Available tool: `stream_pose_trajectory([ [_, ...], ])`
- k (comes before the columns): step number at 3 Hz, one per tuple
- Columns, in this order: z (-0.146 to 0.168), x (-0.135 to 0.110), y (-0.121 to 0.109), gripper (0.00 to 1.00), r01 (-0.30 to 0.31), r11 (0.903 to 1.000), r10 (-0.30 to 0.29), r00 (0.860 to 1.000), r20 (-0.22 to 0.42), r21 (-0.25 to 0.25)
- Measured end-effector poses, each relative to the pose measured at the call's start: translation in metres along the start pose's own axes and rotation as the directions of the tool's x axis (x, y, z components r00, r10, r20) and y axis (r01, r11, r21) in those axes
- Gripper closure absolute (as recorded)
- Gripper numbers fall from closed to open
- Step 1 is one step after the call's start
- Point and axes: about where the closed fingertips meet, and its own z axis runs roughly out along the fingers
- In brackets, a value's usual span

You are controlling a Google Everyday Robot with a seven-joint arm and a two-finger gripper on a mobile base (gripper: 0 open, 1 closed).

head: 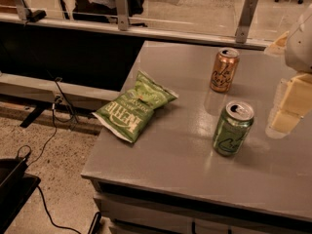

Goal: Knock orange can over

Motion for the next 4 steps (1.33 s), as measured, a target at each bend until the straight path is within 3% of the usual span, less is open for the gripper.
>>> stream_pose_trajectory([
  [1, -0.002, 0.0, -0.003, 0.0, 0.001, 0.9999, -0.001, 1.0, 0.008, 0.013],
  [2, -0.002, 0.006, -0.032, 0.0, -0.019, 0.9991, 0.016, 0.997, 0.076, 0.038],
  [3, 0.005, 0.012, -0.086, 0.0, -0.057, 0.9961, 0.042, 0.978, 0.205, 0.067],
  [4, 0.027, 0.014, -0.137, 0.0, -0.117, 0.9892, 0.081, 0.939, 0.335, 0.088],
])
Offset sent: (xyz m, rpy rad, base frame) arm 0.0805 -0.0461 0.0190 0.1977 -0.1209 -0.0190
